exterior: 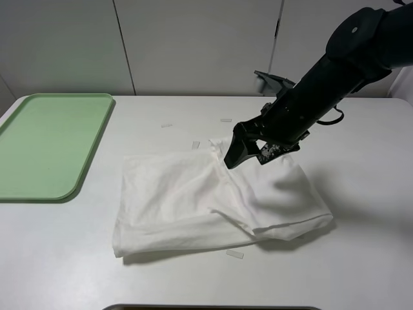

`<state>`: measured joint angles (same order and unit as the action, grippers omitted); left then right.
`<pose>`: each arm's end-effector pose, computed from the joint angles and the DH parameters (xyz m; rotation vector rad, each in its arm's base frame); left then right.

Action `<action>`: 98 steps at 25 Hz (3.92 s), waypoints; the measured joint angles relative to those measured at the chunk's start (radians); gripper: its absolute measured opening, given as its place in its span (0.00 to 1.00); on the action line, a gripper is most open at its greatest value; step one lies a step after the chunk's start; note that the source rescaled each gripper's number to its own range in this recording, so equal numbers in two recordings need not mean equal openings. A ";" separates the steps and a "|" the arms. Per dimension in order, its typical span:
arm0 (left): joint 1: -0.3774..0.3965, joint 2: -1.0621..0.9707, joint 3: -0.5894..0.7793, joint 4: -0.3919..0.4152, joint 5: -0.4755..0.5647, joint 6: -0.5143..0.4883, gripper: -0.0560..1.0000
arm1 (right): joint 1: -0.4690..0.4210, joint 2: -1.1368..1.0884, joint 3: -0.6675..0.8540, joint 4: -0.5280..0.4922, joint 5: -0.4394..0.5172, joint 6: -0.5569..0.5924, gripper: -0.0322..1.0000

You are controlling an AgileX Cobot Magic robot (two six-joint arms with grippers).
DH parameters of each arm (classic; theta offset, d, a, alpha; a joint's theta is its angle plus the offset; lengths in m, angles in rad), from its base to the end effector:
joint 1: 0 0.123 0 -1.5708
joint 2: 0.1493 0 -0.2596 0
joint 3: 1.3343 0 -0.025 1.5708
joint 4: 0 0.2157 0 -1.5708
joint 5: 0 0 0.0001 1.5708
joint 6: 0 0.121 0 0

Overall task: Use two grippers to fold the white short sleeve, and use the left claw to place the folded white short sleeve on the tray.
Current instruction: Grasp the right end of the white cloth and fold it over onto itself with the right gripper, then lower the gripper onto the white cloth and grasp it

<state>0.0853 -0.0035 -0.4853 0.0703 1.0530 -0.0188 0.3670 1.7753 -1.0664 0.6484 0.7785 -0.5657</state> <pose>0.0170 0.0089 0.2437 -0.1090 2.0452 0.1257 0.2712 0.1593 0.1560 -0.7072 2.7617 0.6870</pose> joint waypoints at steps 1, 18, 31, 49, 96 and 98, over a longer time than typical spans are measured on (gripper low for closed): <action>0.000 0.000 0.000 0.000 0.000 0.000 0.89 | 0.000 0.000 0.000 0.000 0.000 0.000 0.88; 0.000 0.000 0.000 0.000 0.001 0.000 0.89 | -0.119 -0.050 0.000 -0.457 -0.170 0.303 0.91; 0.000 0.000 0.000 0.000 0.001 0.000 0.89 | -0.316 -0.445 0.070 -0.724 -0.004 0.373 1.00; 0.000 0.000 0.000 0.000 0.001 0.000 0.89 | -0.436 -1.387 0.356 -0.681 0.031 0.457 1.00; 0.000 0.000 0.000 0.000 0.000 0.000 0.89 | -0.201 -1.780 0.570 -0.636 0.253 0.525 1.00; 0.000 0.000 0.000 0.000 0.000 0.000 0.89 | -0.201 -1.780 0.570 -0.636 0.253 0.525 1.00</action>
<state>0.0853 -0.0035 -0.4853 0.0703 1.0531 -0.0188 0.1664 -0.0046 -0.4968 0.0129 1.0318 -0.0406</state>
